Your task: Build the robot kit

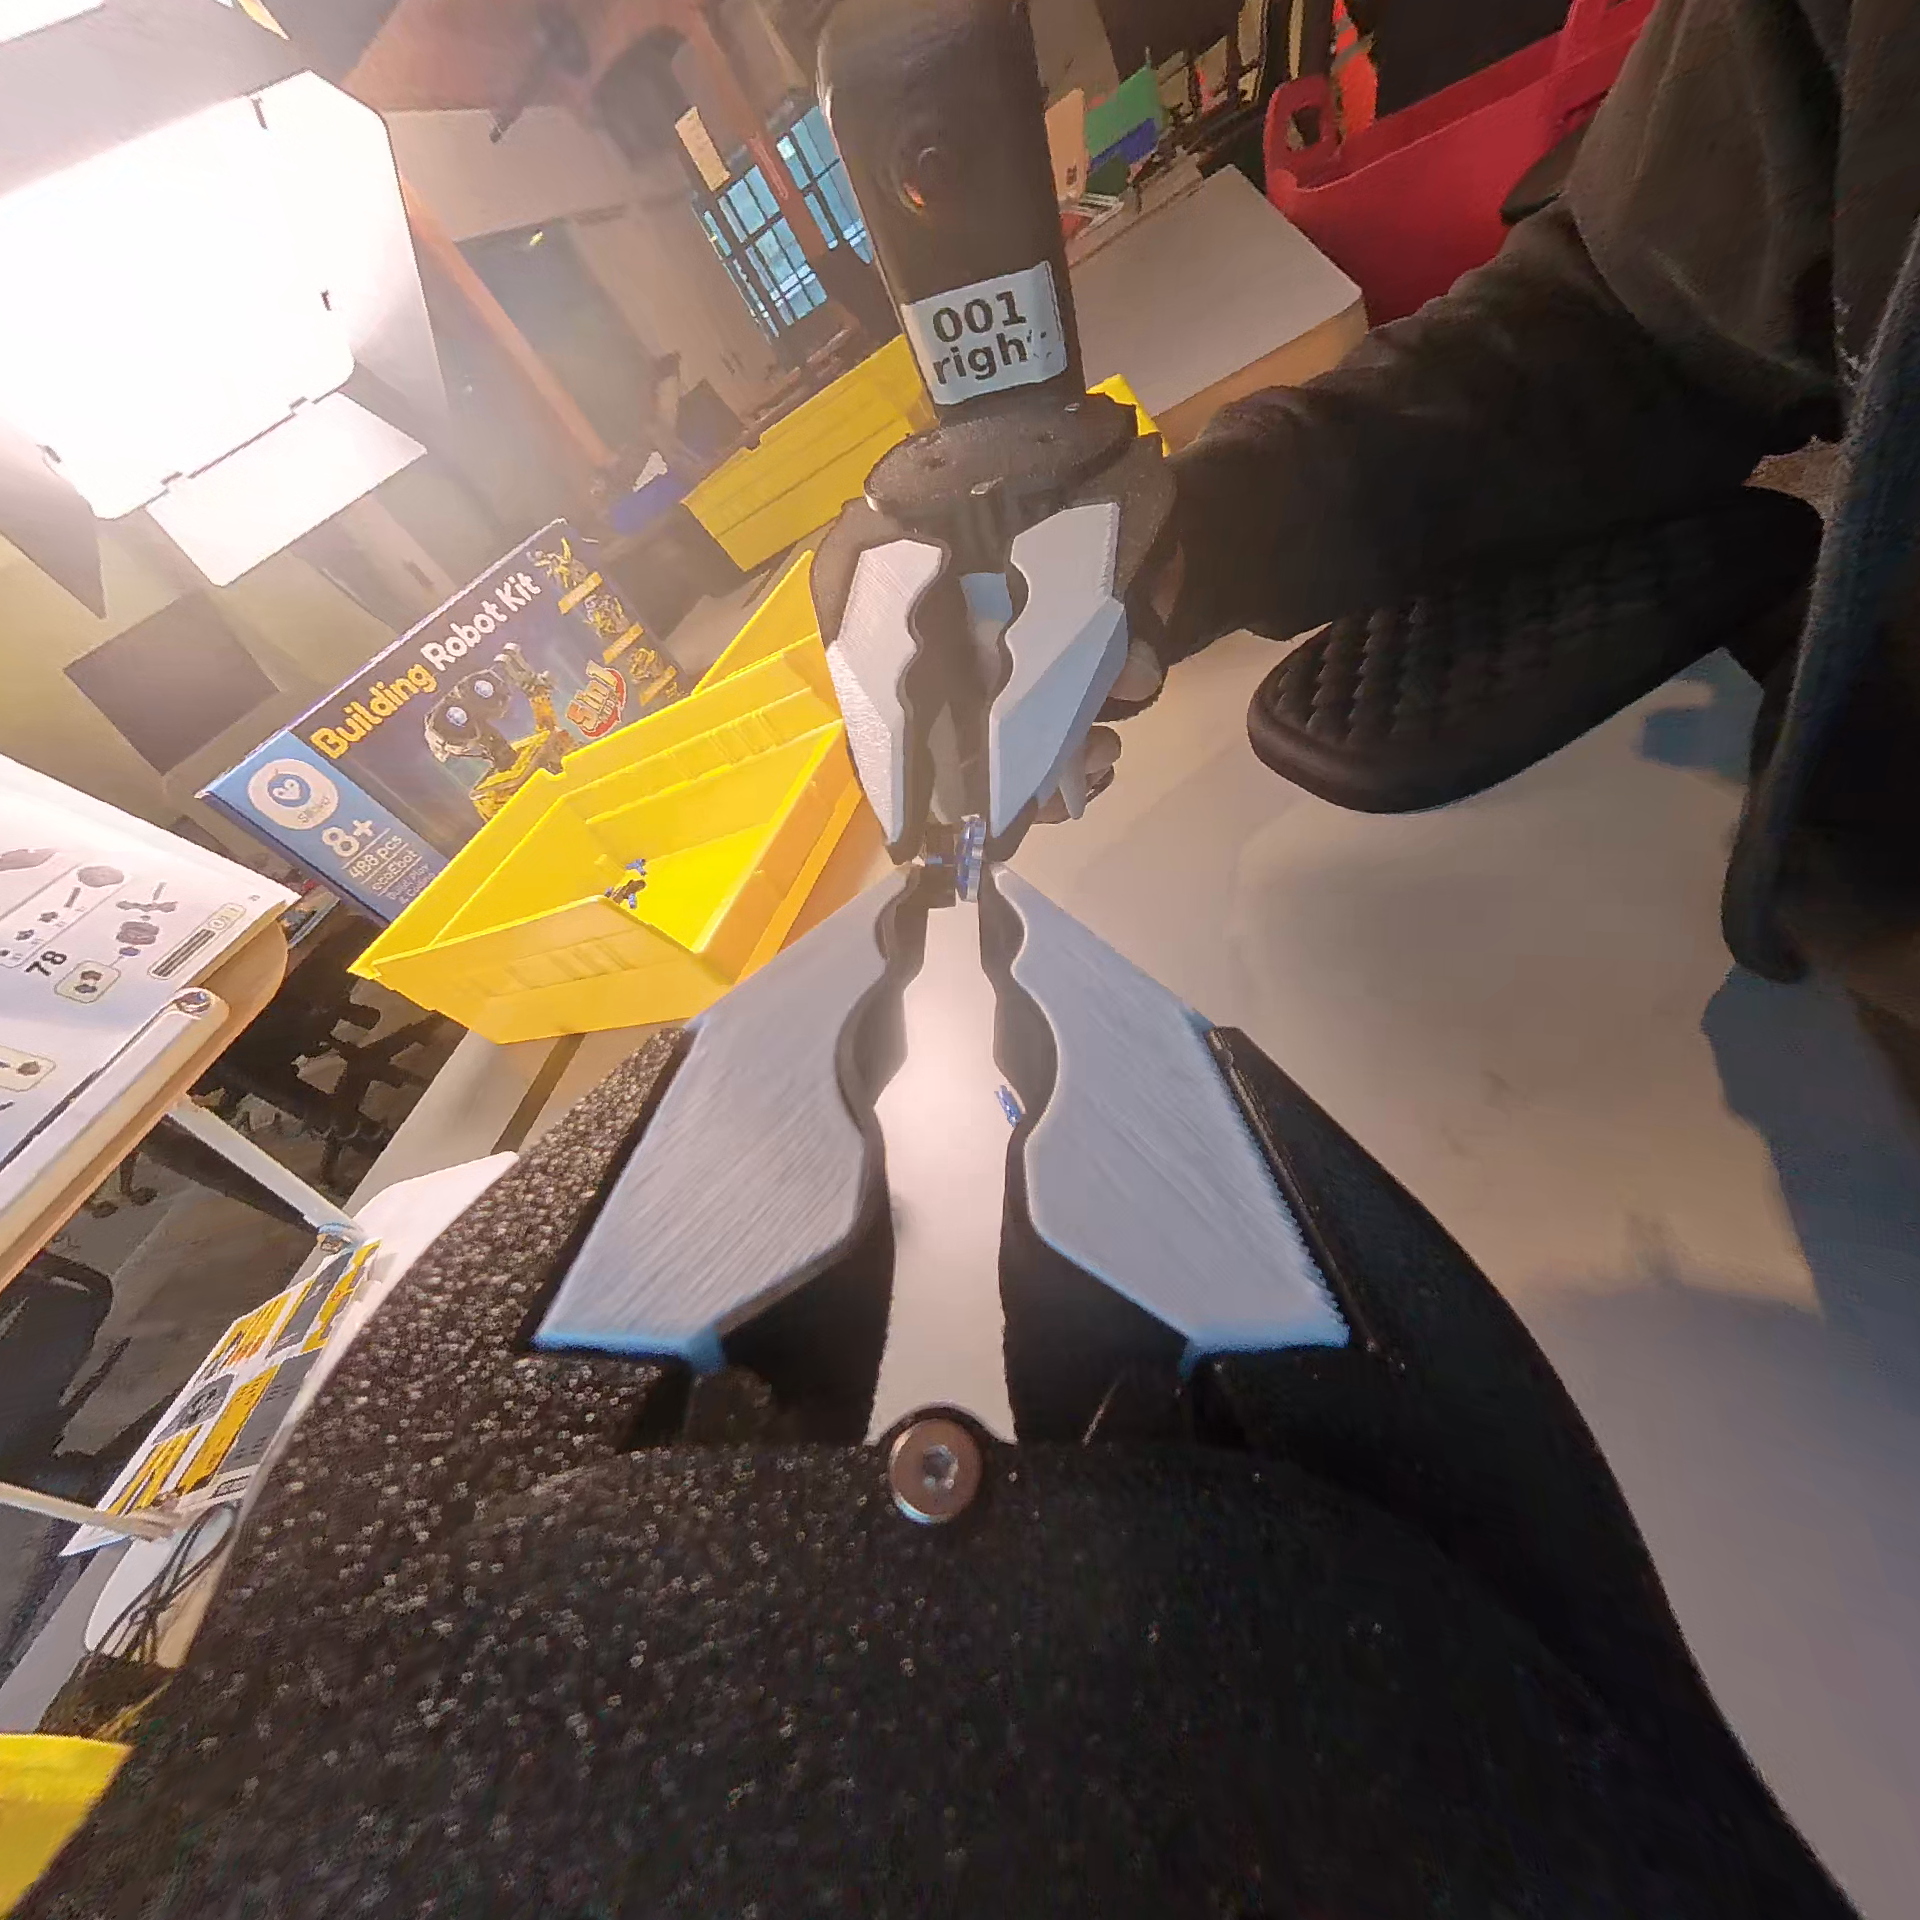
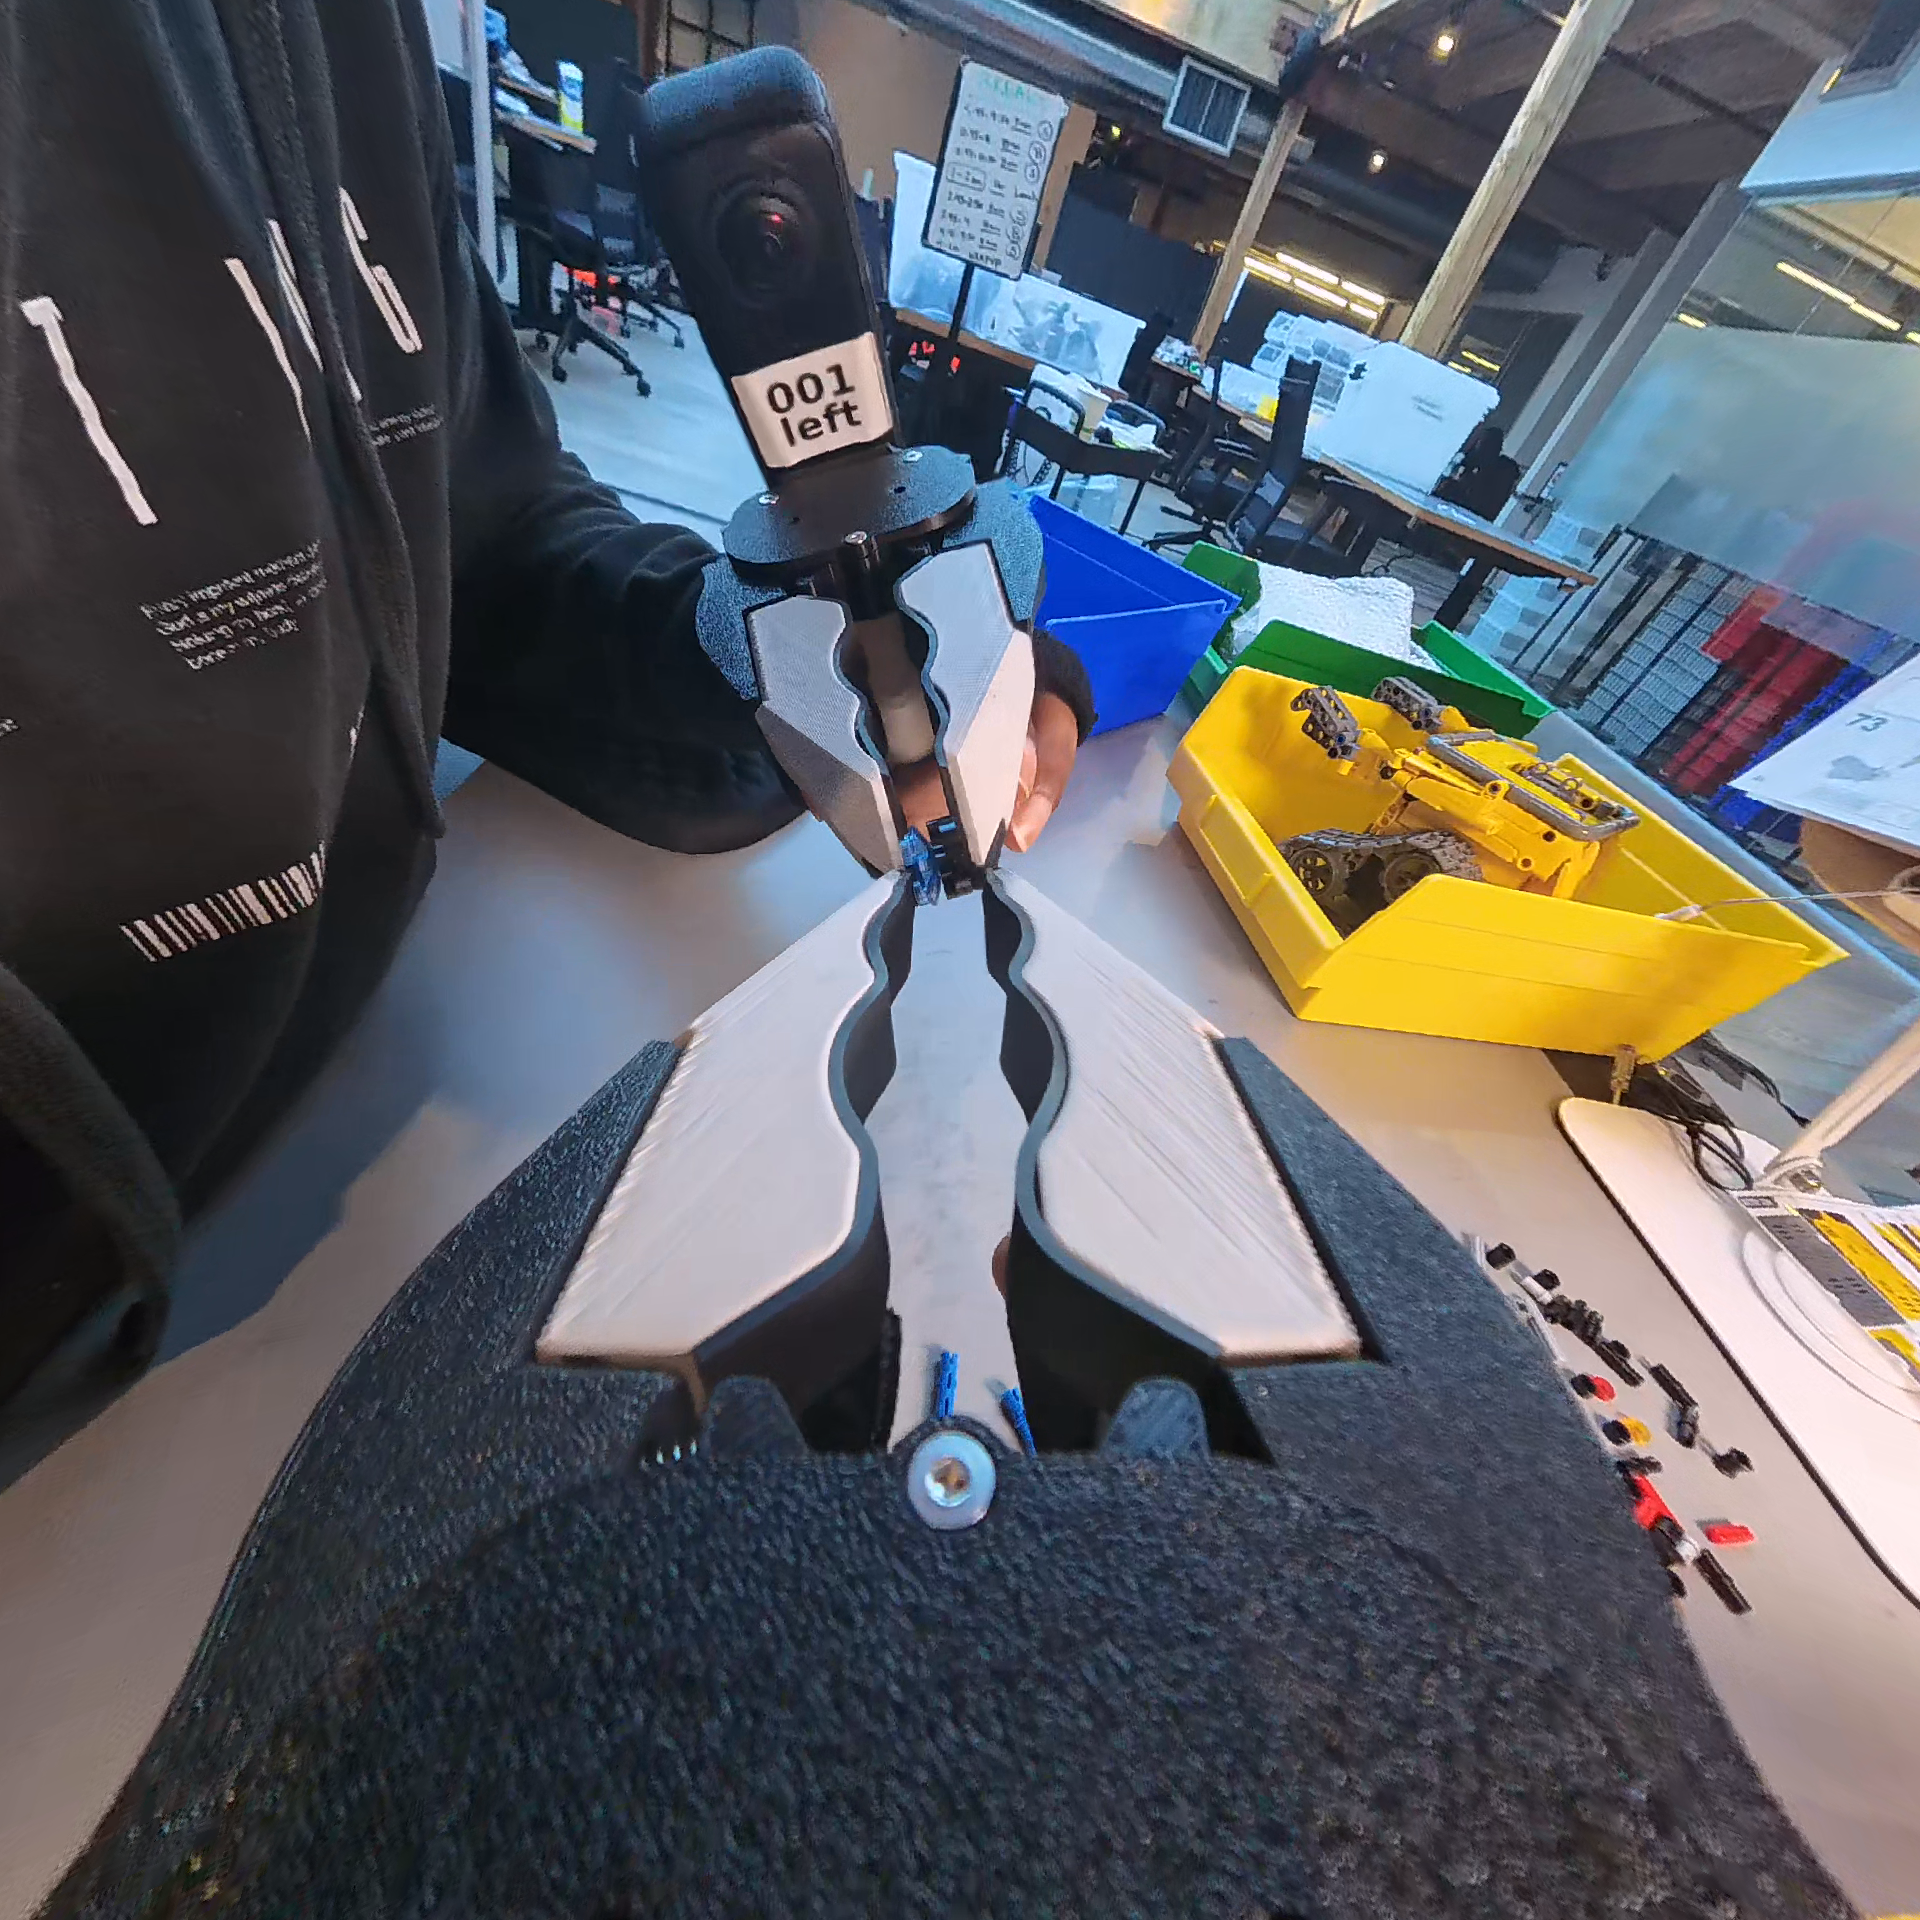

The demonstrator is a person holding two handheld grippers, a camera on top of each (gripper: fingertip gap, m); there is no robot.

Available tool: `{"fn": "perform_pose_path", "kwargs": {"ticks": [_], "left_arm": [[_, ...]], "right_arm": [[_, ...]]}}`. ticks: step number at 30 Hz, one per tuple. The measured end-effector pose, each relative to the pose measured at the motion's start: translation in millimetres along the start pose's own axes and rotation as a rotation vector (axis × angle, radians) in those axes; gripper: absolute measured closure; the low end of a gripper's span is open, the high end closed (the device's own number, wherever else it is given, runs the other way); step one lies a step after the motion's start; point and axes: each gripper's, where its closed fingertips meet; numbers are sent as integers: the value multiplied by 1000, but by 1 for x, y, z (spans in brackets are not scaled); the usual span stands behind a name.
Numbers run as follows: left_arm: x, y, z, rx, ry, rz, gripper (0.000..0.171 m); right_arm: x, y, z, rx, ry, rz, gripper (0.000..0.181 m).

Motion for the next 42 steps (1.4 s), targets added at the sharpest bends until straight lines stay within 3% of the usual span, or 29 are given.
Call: {"fn": "perform_pose_path", "kwargs": {"ticks": [6,17,39,42], "left_arm": [[-8,-1,-2,-30,-70,75,163],[-15,0,5,2,-232,170,163],[-10,3,16,-7,-444,208,163],[-6,5,21,-5,-532,217,163]], "right_arm": [[9,1,-1,-3,36,-59,170],[9,1,8,-94,256,-107,172],[1,4,19,-162,389,-80,172],[-4,4,22,-150,428,-63,172]]}}
Point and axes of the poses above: each gripper's, where its closed fingertips meet, y out along the fingers, z out of its underside, x = y × z across the jaws, and after that the axes turned 1 degree about -z, right-handed
